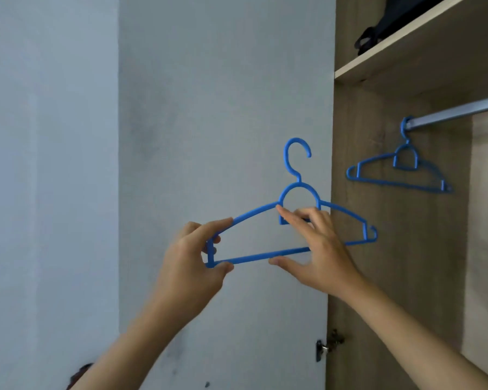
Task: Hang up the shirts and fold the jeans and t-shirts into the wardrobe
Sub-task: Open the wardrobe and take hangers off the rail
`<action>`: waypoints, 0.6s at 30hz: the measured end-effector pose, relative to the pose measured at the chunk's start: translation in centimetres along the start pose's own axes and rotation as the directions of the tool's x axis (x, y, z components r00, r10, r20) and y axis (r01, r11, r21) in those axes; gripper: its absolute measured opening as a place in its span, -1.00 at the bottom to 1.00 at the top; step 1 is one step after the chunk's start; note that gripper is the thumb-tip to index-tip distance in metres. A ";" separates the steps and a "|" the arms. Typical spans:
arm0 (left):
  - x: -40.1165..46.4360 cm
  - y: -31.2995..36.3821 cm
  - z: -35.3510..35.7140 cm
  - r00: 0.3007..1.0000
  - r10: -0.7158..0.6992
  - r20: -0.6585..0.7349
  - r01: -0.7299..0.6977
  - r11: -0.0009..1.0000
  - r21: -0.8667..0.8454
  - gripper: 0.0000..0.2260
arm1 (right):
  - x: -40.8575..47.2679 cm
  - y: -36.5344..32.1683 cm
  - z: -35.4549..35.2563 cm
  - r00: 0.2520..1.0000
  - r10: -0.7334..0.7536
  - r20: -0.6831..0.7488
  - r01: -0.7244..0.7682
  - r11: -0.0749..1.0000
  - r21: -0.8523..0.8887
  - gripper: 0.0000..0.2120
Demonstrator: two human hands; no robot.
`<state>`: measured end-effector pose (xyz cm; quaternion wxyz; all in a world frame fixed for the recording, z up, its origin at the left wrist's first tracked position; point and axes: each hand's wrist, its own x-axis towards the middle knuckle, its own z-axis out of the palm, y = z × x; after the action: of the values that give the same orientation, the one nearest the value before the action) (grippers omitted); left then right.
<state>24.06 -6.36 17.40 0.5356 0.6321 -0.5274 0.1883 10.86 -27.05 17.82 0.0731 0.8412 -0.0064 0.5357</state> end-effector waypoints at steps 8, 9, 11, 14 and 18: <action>-9.5 0.9 -9.5 0.973 -0.231 -0.007 0.231 0.972 0.043 -0.42 | -4.8 -8.2 0.5 1.000 0.019 0.015 -0.020 0.993 0.112 -0.24; -10.7 0.9 -10.9 0.967 -0.253 0.005 0.253 0.966 0.062 -0.42 | -5.4 -8.9 0.5 0.998 0.040 0.044 -0.045 0.992 0.118 -0.19; -13.3 0.9 -14.2 0.955 -0.296 0.012 0.294 0.951 0.096 -0.42 | -6.2 -10.6 0.8 0.990 0.062 0.125 -0.083 0.982 0.167 -0.11; -16.8 0.7 -19.8 0.937 -0.349 -0.013 0.347 0.926 0.148 -0.40 | -5.9 -13.4 2.2 0.967 -0.003 0.256 -0.066 0.962 0.263 -0.04; -20.8 0.2 -28.0 0.913 -0.389 -0.124 0.407 0.889 0.210 -0.34 | -3.8 -19.4 5.4 0.934 -0.131 0.332 -0.018 0.912 0.409 -0.01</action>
<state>25.25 27.84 10.74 0.5059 0.7766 -0.3398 0.1593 15.86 -8.80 9.90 -0.0894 0.9200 0.1163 0.3635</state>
